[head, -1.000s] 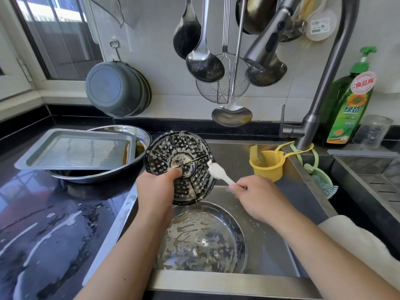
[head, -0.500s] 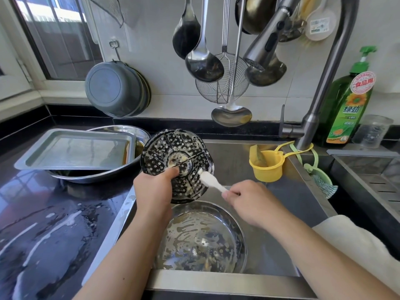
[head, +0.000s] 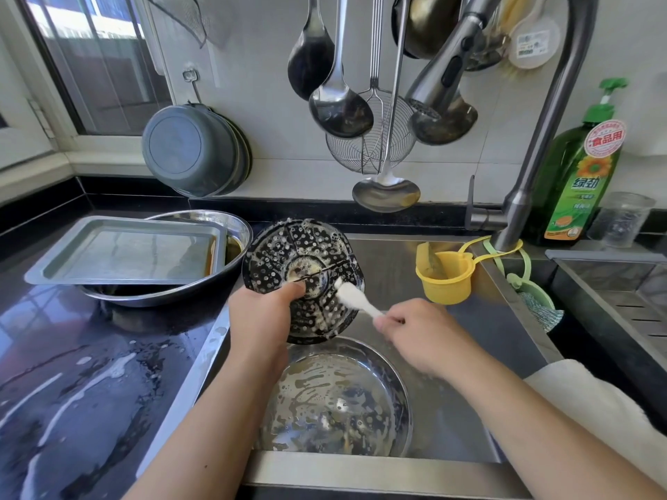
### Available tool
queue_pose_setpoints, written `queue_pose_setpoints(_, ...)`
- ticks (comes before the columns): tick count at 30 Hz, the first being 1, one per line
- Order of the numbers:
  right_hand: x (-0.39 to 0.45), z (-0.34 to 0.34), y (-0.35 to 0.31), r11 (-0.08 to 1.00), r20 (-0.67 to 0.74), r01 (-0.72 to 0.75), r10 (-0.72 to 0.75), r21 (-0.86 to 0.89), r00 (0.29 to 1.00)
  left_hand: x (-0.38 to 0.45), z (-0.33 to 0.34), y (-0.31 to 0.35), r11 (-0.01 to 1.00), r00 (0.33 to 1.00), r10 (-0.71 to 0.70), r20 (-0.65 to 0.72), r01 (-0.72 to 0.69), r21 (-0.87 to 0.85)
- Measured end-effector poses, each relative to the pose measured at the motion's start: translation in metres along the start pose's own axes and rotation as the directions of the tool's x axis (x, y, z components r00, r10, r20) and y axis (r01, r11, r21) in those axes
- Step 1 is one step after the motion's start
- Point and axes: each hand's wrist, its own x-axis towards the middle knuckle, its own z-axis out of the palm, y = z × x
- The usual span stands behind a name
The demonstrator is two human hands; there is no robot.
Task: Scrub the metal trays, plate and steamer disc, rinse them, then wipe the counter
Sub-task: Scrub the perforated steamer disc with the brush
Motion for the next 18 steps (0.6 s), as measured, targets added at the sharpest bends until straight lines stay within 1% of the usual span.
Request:
queue_pose_setpoints(2, 0.003, -0.003, 0.003, 1.0, -0.072, -0.002, 0.004, 0.016, 0.997, -0.001, 0.001, -0.001, 1.0, 1.0, -0.004, 0.02, 0.004, 0.017)
queue_pose_setpoints(4, 0.002, -0.002, 0.002, 1.0, -0.065, 0.018, -0.017, 0.025, 0.998, -0.001, 0.001, -0.002, 1.0, 1.0, -0.01, 0.021, 0.009, 0.02)
queue_pose_setpoints(5, 0.001, 0.0, 0.0, 0.999, -0.024, 0.031, -0.03, 0.022, 0.999, -0.001, 0.0, -0.001, 1.0, 1.0, -0.016, 0.012, 0.016, 0.008)
queue_pose_setpoints(8, -0.004, 0.01, -0.006, 0.997, 0.168, 0.073, -0.07, -0.01, 0.983, 0.0, -0.001, 0.0, 0.998, 0.999, -0.038, -0.025, 0.037, -0.041)
queue_pose_setpoints(10, -0.003, 0.014, -0.008, 0.997, 0.222, 0.078, -0.072, -0.017, 0.972, 0.001, -0.002, 0.002, 0.998, 0.999, -0.035, -0.03, 0.034, -0.044)
queue_pose_setpoints(13, -0.001, 0.009, -0.006, 0.998, 0.154, 0.053, -0.049, -0.024, 0.987, 0.0, -0.001, 0.001, 0.999, 0.999, -0.03, -0.019, 0.03, -0.022)
queue_pose_setpoints(16, 0.005, 0.001, 0.003, 1.0, -0.002, 0.004, -0.004, 0.019, 1.0, 0.0, 0.0, 0.0, 0.999, 0.999, -0.032, 0.013, 0.031, 0.011)
queue_pose_setpoints(18, 0.007, -0.001, 0.006, 1.0, -0.071, 0.013, -0.011, 0.029, 0.997, -0.002, 0.001, -0.001, 0.999, 0.999, -0.038, 0.031, 0.037, 0.025)
